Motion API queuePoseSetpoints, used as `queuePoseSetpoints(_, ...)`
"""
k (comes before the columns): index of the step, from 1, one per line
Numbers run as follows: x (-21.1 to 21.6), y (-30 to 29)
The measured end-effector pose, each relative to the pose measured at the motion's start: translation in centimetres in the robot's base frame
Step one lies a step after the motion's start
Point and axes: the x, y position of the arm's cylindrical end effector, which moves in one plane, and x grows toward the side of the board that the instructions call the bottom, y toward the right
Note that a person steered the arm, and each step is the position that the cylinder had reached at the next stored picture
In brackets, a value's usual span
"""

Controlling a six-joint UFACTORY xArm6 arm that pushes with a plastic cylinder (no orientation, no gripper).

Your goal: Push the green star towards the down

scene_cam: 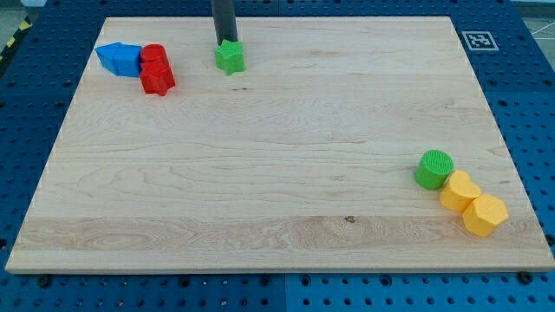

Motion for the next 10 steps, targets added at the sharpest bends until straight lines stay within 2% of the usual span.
queuePoseSetpoints(5, 9.1, 0.1)
queuePoseSetpoints(10, 20.9, 5.3)
